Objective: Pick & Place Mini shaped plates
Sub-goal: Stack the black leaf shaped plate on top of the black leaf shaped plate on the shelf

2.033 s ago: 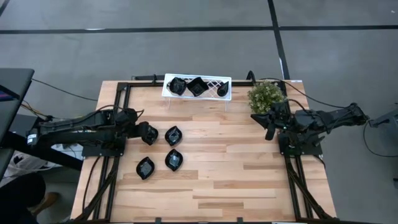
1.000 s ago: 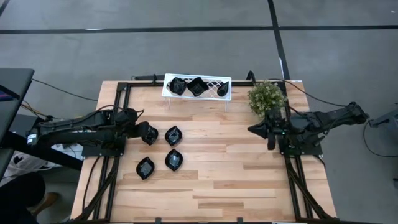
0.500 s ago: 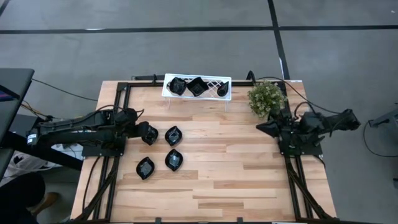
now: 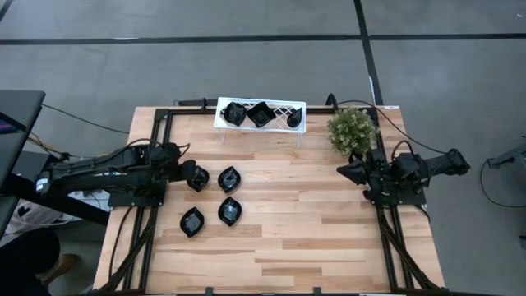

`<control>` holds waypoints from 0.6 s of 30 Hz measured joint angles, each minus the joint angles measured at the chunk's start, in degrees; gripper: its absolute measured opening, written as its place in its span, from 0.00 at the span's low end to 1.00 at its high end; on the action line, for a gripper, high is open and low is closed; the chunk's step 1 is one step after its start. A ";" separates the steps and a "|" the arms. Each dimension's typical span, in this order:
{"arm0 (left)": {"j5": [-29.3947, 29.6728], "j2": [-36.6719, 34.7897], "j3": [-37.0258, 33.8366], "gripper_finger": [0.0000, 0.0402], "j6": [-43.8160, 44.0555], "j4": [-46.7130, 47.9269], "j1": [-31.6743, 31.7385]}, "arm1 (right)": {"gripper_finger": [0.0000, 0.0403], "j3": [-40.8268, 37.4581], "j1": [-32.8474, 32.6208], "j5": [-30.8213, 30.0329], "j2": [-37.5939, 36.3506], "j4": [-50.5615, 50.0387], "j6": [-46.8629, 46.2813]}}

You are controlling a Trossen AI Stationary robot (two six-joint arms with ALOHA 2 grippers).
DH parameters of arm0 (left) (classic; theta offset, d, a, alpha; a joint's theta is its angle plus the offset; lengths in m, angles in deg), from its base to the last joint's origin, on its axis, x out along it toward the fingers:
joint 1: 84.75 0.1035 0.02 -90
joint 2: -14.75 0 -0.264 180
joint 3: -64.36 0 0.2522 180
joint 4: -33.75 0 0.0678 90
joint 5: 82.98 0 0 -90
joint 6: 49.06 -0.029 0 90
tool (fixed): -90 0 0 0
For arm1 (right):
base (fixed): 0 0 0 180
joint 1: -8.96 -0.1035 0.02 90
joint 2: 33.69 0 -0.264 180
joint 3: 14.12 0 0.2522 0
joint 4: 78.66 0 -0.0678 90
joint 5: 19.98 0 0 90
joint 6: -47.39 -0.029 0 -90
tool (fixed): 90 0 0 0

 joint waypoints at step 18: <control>6.61 7.13 -0.82 0.22 0.37 -0.35 2.13 | 0.02 -0.04 -0.02 0.23 0.02 -0.65 0.25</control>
